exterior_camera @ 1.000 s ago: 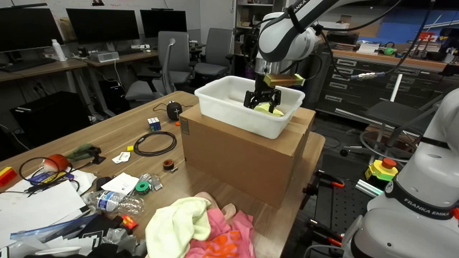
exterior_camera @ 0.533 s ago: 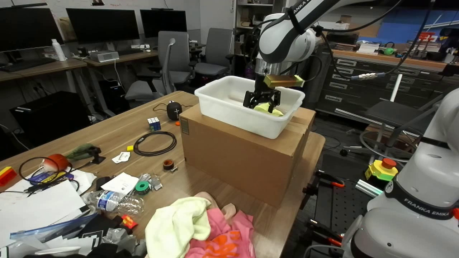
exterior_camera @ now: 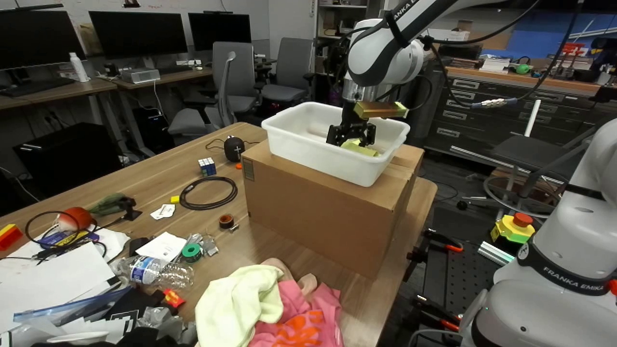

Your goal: Pick the cloths in the plastic box and put them on the table

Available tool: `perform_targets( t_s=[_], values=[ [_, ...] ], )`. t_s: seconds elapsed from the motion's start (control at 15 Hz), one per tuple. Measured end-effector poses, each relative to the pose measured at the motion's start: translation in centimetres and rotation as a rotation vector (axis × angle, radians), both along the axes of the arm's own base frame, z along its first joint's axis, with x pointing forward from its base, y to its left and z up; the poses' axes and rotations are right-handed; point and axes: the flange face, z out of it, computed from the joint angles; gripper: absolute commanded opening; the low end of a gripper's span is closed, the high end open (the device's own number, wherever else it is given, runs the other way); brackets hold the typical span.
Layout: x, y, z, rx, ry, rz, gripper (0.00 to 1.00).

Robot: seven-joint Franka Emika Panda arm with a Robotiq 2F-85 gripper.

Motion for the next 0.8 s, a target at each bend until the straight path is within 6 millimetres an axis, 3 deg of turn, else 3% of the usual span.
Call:
perform_targets(
  t_s=[0.33,0.8],
  values=[
    [0.00,0.07,-0.23,-0.002,-0.006,0.013,0.08],
    [0.13,0.67,-0.18,0.040,-0.036,0.065,0.05]
  ],
)
